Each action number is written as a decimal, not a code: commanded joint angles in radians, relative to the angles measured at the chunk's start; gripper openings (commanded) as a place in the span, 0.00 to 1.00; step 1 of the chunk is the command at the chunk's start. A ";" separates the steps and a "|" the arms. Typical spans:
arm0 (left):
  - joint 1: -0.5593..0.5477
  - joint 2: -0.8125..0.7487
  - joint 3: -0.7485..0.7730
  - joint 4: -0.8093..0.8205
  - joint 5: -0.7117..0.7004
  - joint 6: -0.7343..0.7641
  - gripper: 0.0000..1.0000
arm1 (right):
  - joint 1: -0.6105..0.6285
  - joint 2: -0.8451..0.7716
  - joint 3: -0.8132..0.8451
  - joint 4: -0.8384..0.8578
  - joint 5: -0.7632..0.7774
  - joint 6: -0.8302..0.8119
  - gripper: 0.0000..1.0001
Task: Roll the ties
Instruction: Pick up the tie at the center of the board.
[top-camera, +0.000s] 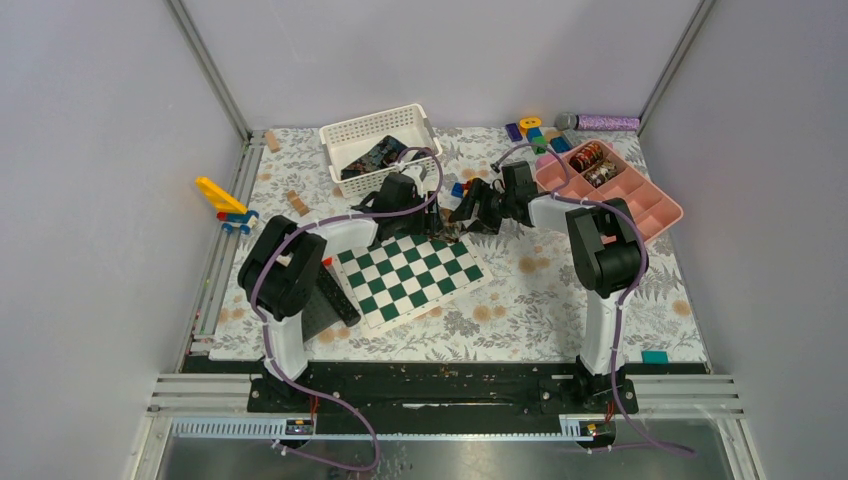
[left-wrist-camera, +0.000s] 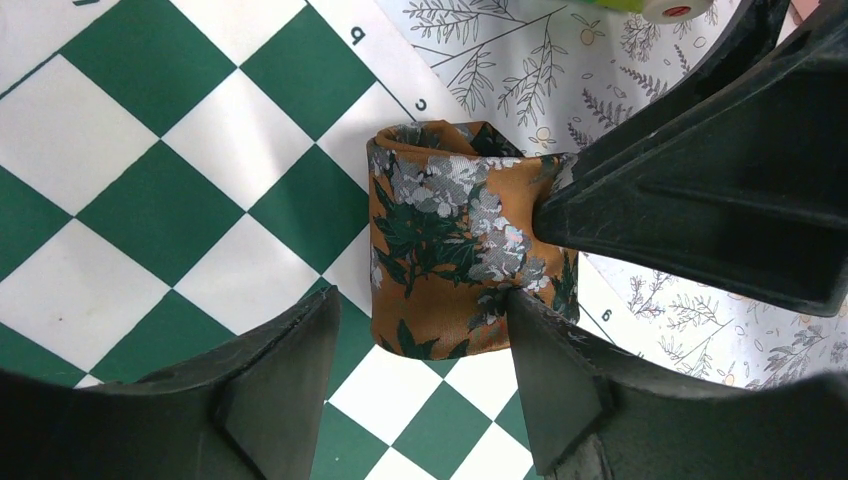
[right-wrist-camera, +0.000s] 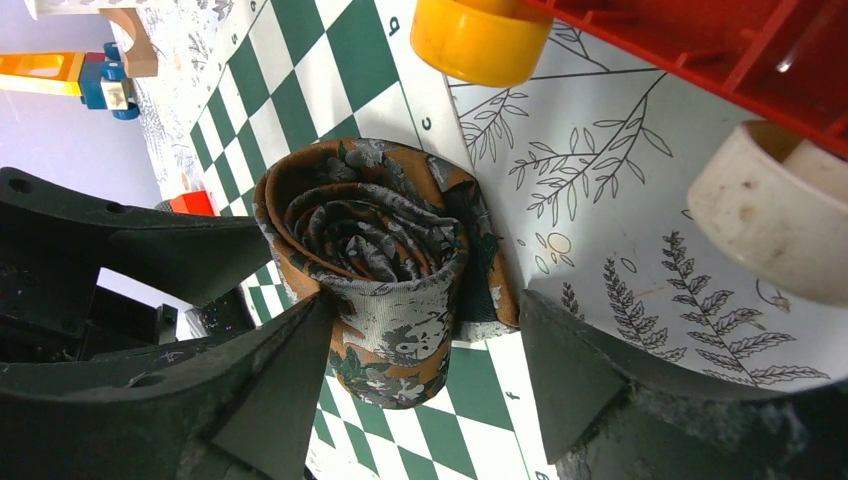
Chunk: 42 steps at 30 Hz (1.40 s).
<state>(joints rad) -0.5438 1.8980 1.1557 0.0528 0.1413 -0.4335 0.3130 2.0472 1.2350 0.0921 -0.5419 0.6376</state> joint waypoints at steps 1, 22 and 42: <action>-0.003 0.017 0.047 0.015 0.002 0.018 0.64 | 0.005 0.005 -0.024 0.036 -0.034 0.016 0.72; -0.005 0.033 0.061 -0.005 0.000 0.015 0.64 | 0.005 -0.032 -0.067 0.128 -0.101 0.070 0.68; -0.005 0.040 0.068 -0.017 -0.004 0.015 0.63 | 0.004 -0.038 -0.181 0.348 -0.109 0.223 0.81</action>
<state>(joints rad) -0.5446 1.9198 1.1854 0.0307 0.1448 -0.4339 0.3092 2.0354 1.0725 0.4213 -0.6228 0.8398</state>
